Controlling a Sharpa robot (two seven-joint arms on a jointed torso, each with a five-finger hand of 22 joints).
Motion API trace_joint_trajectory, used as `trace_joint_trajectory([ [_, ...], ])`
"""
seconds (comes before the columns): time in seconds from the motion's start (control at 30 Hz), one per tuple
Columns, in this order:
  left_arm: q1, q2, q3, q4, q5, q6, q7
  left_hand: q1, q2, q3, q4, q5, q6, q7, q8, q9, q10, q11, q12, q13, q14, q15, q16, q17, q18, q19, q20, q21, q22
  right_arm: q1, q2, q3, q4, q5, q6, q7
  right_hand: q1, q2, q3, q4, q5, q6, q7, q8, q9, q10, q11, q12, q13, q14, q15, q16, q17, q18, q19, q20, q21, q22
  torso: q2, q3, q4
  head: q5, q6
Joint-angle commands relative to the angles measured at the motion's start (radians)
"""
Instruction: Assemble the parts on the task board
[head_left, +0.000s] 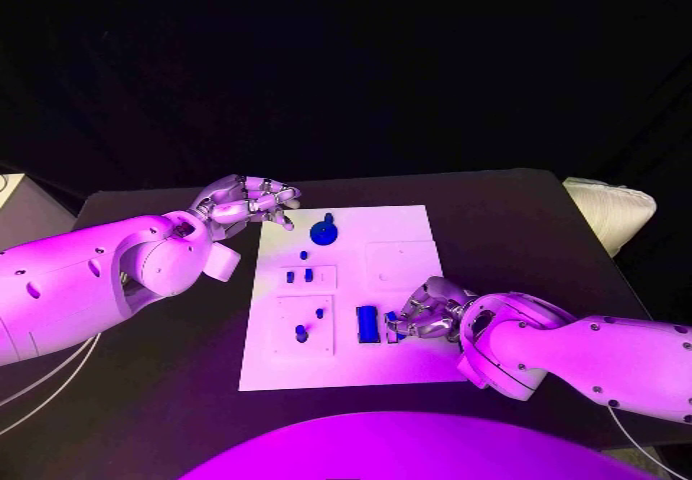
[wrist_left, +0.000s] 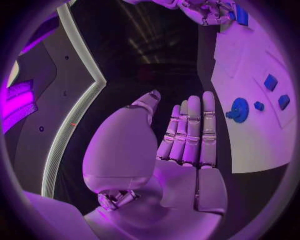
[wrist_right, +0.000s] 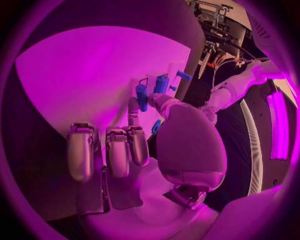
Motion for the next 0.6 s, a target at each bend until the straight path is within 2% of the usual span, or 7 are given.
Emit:
trace_joint_trajectory([
  [0.03, 0.000, 0.001, 0.001, 0.003, 0.003, 0.016, 0.003, 0.007, 0.000, 0.001, 0.003, 0.002, 0.007, -0.002, 0.006, -0.001, -0.004, 0.000, 0.004, -0.002, -0.004, 0.000, 0.005, -0.001, 0.013, 0.008, -0.001, -0.003, -0.001, -0.002, 0.004, 0.000, -0.005, -0.011, 0.037, -0.014, -0.010, 0.001, 0.000, 0.006, -0.007, 0.008, 0.000, 0.004, -0.002, 0.079, -0.006, 0.001, 0.224, 0.104, -0.004, 0.004, 0.263, -0.012, 0.078, -0.005, 0.002, 0.229, 0.000, -0.0005, -0.0006, 0.000, 0.000],
  [0.2, 0.000, 0.001, 0.001, 0.003, 0.003, 0.017, 0.001, 0.007, 0.000, 0.001, 0.004, 0.002, 0.007, -0.001, 0.006, -0.002, -0.004, 0.000, 0.004, -0.002, -0.004, 0.000, 0.005, -0.001, 0.013, 0.008, -0.001, -0.003, -0.001, -0.002, 0.011, 0.000, -0.011, -0.013, 0.042, -0.016, -0.013, 0.005, 0.001, 0.008, -0.008, 0.009, -0.001, 0.004, -0.003, 0.080, -0.006, 0.004, 0.225, 0.104, -0.004, 0.004, 0.263, -0.012, 0.079, -0.005, 0.006, 0.230, 0.000, 0.0003, 0.0007, -0.001, 0.000],
  [0.33, 0.000, 0.001, 0.001, 0.002, 0.002, 0.017, 0.001, 0.007, 0.000, 0.001, 0.004, 0.002, 0.007, -0.001, 0.006, -0.002, -0.004, 0.000, 0.004, -0.002, -0.004, 0.000, 0.005, -0.001, 0.013, 0.008, -0.001, -0.003, -0.001, -0.002, 0.017, 0.000, -0.015, -0.014, 0.045, -0.016, -0.013, 0.006, 0.001, 0.009, -0.008, 0.009, -0.001, 0.004, -0.003, 0.080, -0.007, 0.005, 0.226, 0.104, -0.004, 0.004, 0.263, -0.013, 0.079, -0.005, 0.007, 0.230, 0.000, 0.0004, -0.0010, 0.002, 0.000],
  [0.6, 0.000, 0.001, 0.001, 0.002, 0.001, 0.017, 0.000, 0.007, 0.000, 0.001, 0.005, 0.002, 0.008, -0.001, 0.006, -0.002, -0.004, 0.000, 0.003, -0.002, -0.004, 0.000, 0.005, -0.001, 0.013, 0.008, -0.001, -0.004, -0.001, -0.002, 0.024, 0.000, -0.018, -0.014, 0.054, -0.017, -0.018, 0.009, 0.000, 0.012, -0.009, 0.010, -0.001, 0.005, -0.004, 0.080, -0.007, 0.006, 0.227, 0.104, -0.004, 0.004, 0.263, -0.013, 0.079, -0.005, 0.008, 0.231, 0.000, 0.0002, -0.0005, 0.002, 0.000],
])
